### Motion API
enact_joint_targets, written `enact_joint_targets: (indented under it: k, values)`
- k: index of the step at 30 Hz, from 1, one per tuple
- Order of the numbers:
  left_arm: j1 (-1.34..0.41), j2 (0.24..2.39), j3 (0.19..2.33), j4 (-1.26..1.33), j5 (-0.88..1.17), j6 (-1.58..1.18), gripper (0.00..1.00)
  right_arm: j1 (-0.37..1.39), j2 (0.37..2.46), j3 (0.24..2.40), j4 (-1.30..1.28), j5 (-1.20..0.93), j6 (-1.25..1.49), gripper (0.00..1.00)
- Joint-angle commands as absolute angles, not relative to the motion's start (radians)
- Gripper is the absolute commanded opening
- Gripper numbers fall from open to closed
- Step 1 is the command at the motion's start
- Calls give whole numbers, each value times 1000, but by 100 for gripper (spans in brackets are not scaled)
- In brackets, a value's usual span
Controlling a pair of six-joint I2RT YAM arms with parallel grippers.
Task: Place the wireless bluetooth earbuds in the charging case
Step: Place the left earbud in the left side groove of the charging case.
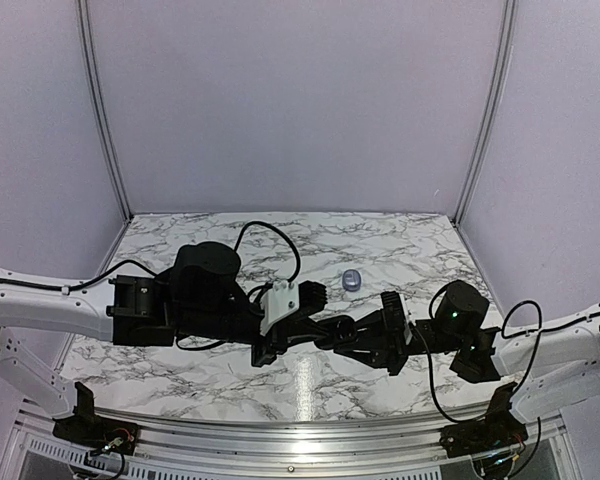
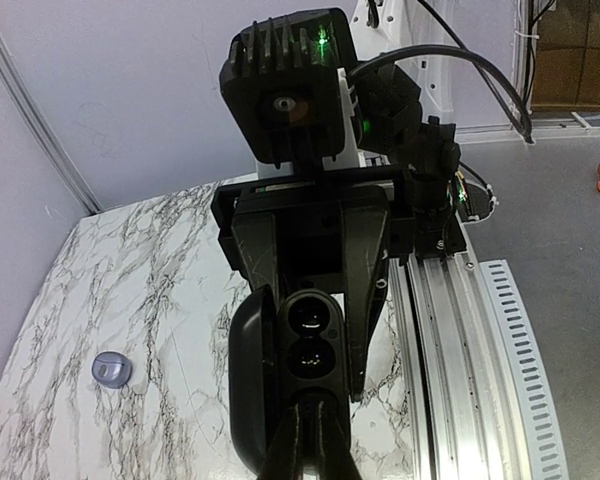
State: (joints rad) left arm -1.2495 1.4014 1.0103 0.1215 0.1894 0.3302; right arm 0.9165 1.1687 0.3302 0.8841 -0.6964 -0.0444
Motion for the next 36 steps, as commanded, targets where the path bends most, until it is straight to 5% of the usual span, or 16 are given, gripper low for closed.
enact_joint_targets:
  k: [1,18,36]
  values:
    - [-1255,1430,994,84,180,341,0,923,1149,343,965,-693,-24,0]
    - [-1255,1473,986,57,190,342,0,920,1117,335,967,-675,-22,0]
    - [-1255,1441,1052,-27,132,367,18,916,1168,330,944,-681,-44,0]
